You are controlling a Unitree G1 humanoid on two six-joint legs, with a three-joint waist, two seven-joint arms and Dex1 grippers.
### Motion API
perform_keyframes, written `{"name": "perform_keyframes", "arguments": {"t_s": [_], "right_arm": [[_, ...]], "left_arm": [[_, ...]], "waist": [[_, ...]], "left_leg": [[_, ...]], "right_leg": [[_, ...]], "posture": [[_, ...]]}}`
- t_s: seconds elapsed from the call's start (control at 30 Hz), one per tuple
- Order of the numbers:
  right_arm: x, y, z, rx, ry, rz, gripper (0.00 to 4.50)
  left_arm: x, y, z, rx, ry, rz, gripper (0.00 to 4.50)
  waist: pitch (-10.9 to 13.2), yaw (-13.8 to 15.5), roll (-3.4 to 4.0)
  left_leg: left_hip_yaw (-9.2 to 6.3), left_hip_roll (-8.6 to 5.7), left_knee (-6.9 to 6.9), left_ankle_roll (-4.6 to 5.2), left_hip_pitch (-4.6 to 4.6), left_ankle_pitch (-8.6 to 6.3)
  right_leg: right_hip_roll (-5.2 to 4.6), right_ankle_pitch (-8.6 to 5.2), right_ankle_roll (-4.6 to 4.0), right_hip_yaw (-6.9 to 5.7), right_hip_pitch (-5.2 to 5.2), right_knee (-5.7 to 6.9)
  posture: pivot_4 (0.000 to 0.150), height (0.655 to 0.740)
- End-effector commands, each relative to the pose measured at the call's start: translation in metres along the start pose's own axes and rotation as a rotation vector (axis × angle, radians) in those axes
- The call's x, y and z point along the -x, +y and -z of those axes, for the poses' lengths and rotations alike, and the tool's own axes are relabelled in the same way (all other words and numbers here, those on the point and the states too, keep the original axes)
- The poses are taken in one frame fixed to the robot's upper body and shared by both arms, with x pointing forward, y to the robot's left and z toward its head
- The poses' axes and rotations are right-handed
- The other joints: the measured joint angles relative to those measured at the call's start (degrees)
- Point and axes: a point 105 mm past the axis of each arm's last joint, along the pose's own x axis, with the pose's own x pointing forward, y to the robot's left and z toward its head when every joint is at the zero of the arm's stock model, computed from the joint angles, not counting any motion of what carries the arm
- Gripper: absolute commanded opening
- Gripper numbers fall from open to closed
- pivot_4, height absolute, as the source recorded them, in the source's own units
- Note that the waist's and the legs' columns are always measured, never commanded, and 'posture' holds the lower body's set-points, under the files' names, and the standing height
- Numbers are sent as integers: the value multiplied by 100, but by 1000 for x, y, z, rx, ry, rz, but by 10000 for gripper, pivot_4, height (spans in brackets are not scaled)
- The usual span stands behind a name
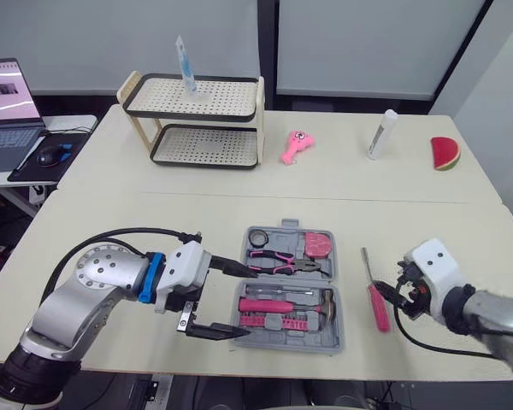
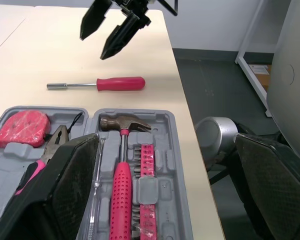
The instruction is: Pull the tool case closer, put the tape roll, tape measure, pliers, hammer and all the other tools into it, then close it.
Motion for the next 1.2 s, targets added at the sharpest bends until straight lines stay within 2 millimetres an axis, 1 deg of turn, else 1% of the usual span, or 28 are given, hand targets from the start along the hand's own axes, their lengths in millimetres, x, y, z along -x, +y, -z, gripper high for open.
{"name": "perform_keyframes", "arguments": {"t_s": [0.03,0.07,0.13,0.2,0.27,0.4,0.53,0.93,1.03,1.1,1.2], "right_arm": [[-1,3,-7,460,40,-249,37844],[-3,1,-4,605,75,-321,37844],[-7,-5,0,795,122,-414,37844],[-16,-9,1,970,158,-493,37844],[-22,-11,2,1077,177,-553,37844],[-33,-9,8,1246,217,-693,37844],[-45,-15,8,1358,260,-760,37844],[-70,-17,14,1464,287,-860,37844],[-75,-15,16,1471,287,-875,32279],[-77,-15,19,1472,291,-884,25889],[-77,-13,23,1467,289,-894,19722]], "left_arm": [[-1,-2,-5,-48,2,6,45000],[-2,-2,-5,-52,3,9,45000],[-4,-2,-5,-56,2,11,45000],[-6,-2,-5,-59,1,12,45000],[-8,-1,-5,-62,1,14,45000],[-11,-1,-5,-69,-1,17,45000],[-15,0,-5,-74,-6,14,45000],[-22,-2,5,-77,-4,4,45000],[-23,-4,8,-72,-4,-2,45000],[-23,-5,10,-69,-5,-8,45000],[-23,-6,12,-64,-8,-15,45000]], "waist": [[-1,-36,-1],[0,-59,-2],[1,-59,-5],[3,-68,-6],[3,-53,-5],[3,-35,-5],[4,-46,-6],[4,-49,-5],[4,-49,-5],[4,-49,-5],[4,-35,-5]], "left_leg": [[0,1,0,1,4,1],[-1,2,0,2,4,1],[0,4,1,1,13,1],[2,4,4,1,14,1],[4,2,6,1,11,1],[-1,-2,7,1,0,1],[-1,-8,7,1,-4,1],[-4,-7,7,1,0,1],[-4,-7,6,1,-1,1],[-4,-8,6,1,-1,1],[-4,-8,6,1,0,1]], "right_leg": [[0,2,-1,-1,2,0],[1,3,-2,-2,3,2],[2,7,-6,-1,8,0],[2,9,-5,1,11,-1],[-1,10,-5,3,7,0],[-9,15,-9,-6,0,5],[-14,15,-9,-6,-1,2],[-14,15,-10,-8,0,6],[-14,15,-10,-8,0,5],[-14,15,-10,-8,-1,5],[-14,15,-10,-9,2,6]], "posture": [[1500,7350],[1500,7350],[1500,7350],[1500,7350],[1500,7350],[1500,7350],[1500,7350],[1500,7350],[1500,7350],[1500,7350],[1500,7350]]}}
